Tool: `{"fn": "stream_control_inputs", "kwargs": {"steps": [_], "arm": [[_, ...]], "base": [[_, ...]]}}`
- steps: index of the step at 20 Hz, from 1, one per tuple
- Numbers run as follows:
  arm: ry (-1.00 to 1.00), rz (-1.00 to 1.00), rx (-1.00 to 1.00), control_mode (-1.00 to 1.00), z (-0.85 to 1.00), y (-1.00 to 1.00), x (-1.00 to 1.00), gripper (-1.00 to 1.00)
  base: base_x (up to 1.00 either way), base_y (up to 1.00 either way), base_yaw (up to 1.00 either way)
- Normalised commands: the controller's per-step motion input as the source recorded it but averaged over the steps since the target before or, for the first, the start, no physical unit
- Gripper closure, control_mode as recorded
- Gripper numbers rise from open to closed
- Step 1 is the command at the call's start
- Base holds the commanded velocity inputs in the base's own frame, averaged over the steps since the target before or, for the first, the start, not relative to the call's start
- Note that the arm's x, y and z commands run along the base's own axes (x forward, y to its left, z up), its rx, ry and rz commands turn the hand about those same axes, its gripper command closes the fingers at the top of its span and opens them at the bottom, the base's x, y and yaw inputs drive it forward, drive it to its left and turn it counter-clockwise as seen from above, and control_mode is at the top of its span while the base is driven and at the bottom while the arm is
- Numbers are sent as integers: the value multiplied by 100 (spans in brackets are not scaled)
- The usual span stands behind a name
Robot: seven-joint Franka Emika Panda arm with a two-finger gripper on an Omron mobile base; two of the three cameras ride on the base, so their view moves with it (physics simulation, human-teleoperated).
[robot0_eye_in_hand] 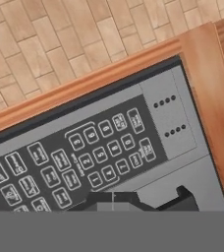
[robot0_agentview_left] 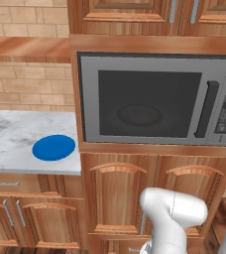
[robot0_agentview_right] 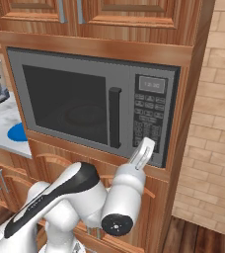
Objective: Pick the marshmallow from the counter and place it in the microwave. Then turn on the microwave.
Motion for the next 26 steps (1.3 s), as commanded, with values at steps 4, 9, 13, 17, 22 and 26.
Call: {"fn": "stream_control_inputs", "kwargs": {"steps": [4,9,13,17,22,26], "arm": [[-1,0,0,-100,-13,0,15,100],[-1,0,0,-100,-9,-1,13,100],[-1,0,0,-100,-7,-3,11,100],[-1,0,0,-100,-6,-4,11,100],[-1,0,0,-100,-6,-7,11,100],[0,0,0,-100,-7,-9,10,100]], "base": [[0,0,0],[0,0,0],[0,0,0],[0,0,0],[0,0,0],[0,0,0]]}}
